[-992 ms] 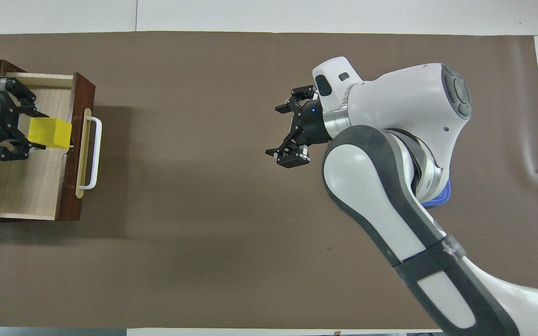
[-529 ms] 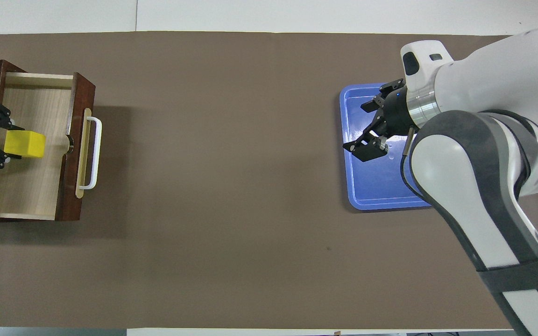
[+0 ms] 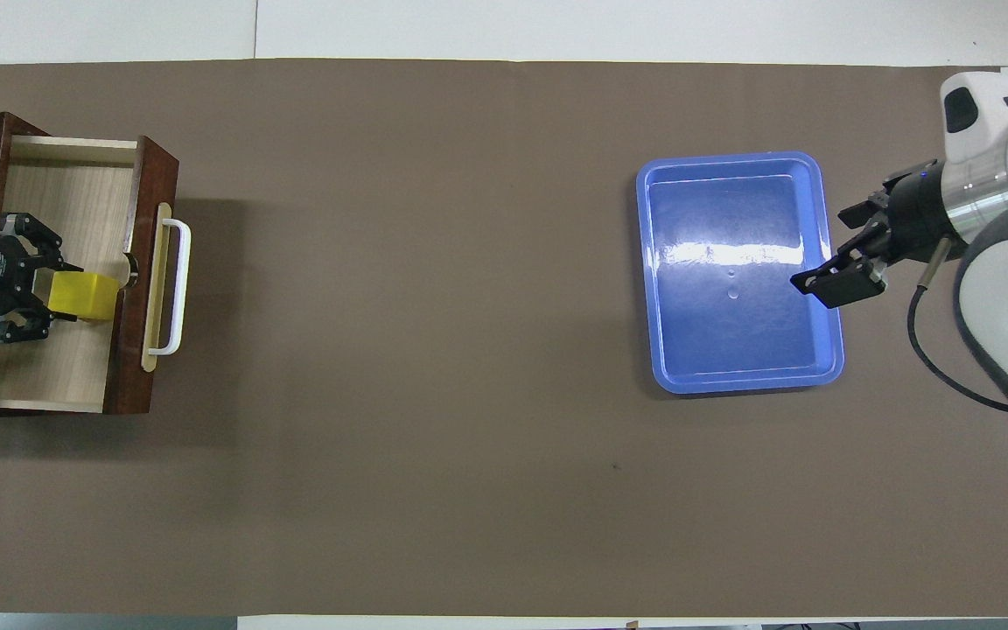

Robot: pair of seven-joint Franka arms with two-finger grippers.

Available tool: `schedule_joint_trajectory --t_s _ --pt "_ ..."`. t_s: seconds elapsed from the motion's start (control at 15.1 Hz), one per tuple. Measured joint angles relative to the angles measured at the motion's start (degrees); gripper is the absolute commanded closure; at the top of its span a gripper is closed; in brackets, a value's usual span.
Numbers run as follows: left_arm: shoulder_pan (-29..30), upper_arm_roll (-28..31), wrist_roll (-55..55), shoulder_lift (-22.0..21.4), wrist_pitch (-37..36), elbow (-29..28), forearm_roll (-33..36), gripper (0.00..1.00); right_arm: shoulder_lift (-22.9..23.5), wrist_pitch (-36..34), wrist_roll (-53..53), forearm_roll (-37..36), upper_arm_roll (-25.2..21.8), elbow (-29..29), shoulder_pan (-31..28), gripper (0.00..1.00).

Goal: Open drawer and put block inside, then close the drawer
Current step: 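Release the block in the drawer while the right gripper returns to rest, then push the drawer shut with the left gripper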

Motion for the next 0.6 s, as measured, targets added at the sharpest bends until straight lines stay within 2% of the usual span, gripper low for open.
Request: schedule_joint_trajectory --t_s 0.07,0.33,0.6 --pt "0.00 0.00 0.51 -0.14 0.06 -0.02 0.00 0.00 -0.44 -0.97 0.58 -0.80 -0.02 0.01 -1.00 0.00" --pt "-0.12 -0.20 1.16 -0.20 -1.61 3.05 -0.08 0.00 -1.99 -4.41 10.71 -3.60 -0.11 0.01 -2.56 0.00" --pt "-5.57 -0.94 -5.55 1.88 -11.02 13.27 -0.28 0.00 -3.43 -7.57 22.98 -6.66 -0.21 0.08 -2.79 0.00"
